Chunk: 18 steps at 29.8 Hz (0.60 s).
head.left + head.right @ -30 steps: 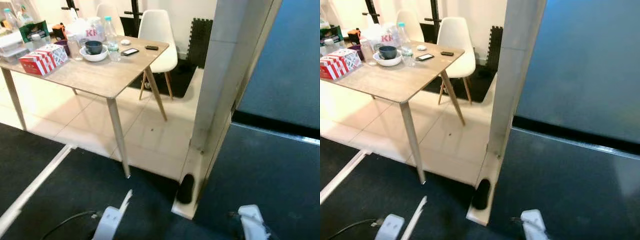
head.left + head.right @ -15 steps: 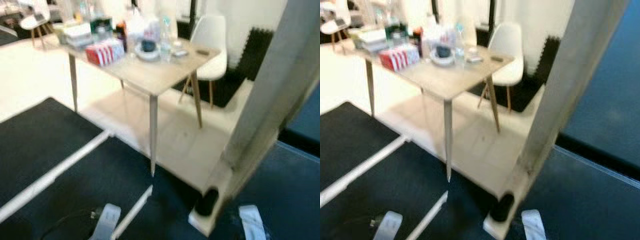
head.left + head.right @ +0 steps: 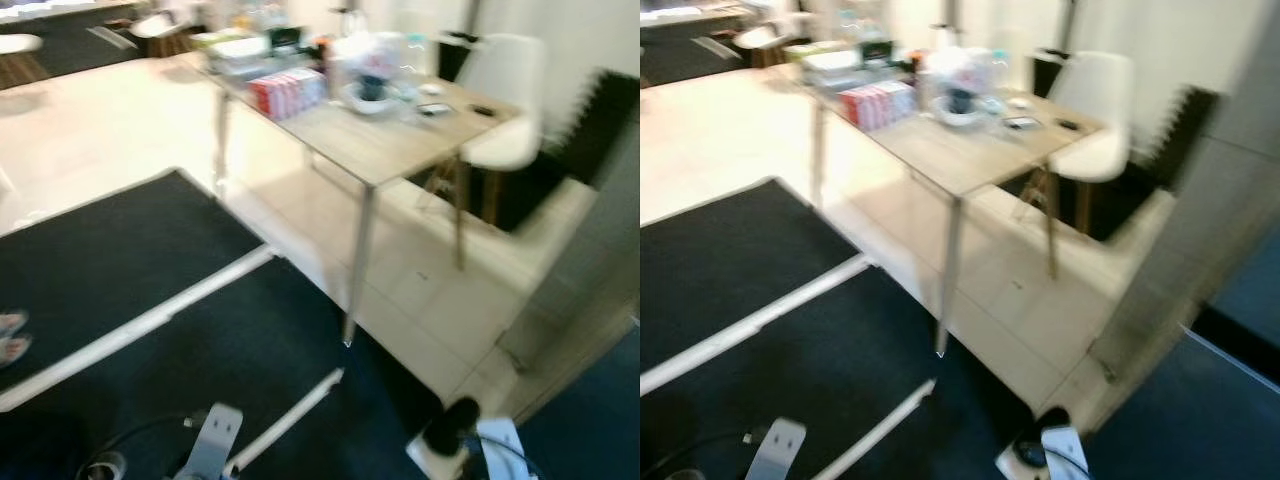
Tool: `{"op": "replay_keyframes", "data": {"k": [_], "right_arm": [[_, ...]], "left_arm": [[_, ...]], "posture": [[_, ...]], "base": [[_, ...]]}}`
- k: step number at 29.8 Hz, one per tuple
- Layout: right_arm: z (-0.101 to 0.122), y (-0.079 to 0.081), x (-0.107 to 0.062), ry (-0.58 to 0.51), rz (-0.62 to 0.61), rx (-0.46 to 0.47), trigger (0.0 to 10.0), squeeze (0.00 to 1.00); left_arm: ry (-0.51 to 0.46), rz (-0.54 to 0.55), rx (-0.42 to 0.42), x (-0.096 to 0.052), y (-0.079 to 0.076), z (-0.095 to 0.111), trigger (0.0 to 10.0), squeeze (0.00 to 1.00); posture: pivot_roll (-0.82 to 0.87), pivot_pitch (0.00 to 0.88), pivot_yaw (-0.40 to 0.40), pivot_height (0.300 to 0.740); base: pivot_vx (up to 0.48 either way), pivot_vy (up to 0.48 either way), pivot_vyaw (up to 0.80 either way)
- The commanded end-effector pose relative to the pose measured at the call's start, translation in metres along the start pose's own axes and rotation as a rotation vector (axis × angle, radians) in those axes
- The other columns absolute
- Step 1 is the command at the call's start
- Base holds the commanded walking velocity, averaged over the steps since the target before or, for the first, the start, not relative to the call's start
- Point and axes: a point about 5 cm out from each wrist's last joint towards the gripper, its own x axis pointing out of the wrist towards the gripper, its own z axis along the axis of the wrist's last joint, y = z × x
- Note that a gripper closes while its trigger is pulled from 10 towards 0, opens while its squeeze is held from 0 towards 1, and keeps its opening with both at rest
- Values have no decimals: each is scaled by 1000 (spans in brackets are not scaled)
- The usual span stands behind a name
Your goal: Restocking fridge
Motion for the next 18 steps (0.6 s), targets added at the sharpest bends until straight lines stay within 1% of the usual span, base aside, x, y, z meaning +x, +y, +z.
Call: {"op": "replay_keyframes", "data": {"k": [1,18], "right_arm": [[4,-1,1,-12,-3,0,10000,0],[4,-2,1,-13,-3,-2,10000,0]], "left_arm": [[-16,-4,-3,2,-2,6,10000,0],[-9,-6,-1,1,-2,5,10000,0]], "posture": [[-48,0,-39,740],[-48,0,-40,740]], "base": [[0,0,800],[0,0,800]]}}
